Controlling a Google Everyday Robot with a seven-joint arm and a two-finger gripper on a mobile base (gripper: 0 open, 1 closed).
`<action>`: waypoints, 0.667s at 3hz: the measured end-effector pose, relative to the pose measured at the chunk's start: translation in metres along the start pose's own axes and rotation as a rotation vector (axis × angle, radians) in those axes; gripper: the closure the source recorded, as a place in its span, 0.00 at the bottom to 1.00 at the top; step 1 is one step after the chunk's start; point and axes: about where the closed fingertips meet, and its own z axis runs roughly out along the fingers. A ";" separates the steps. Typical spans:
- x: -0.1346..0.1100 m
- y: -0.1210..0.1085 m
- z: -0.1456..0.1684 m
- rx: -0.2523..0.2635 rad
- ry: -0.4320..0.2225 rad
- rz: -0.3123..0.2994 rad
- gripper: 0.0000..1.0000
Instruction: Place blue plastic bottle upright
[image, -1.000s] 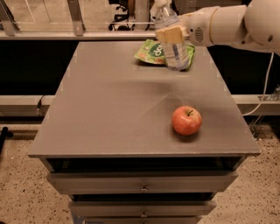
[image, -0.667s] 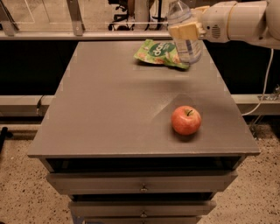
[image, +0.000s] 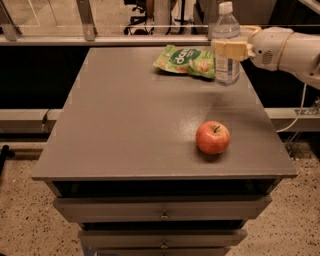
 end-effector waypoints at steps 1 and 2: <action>0.009 0.001 -0.012 -0.008 -0.051 0.039 1.00; 0.019 0.002 -0.022 -0.039 -0.092 0.050 1.00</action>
Offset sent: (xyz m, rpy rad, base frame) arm -0.0250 -0.0355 -0.0309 0.1402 -0.0407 0.0862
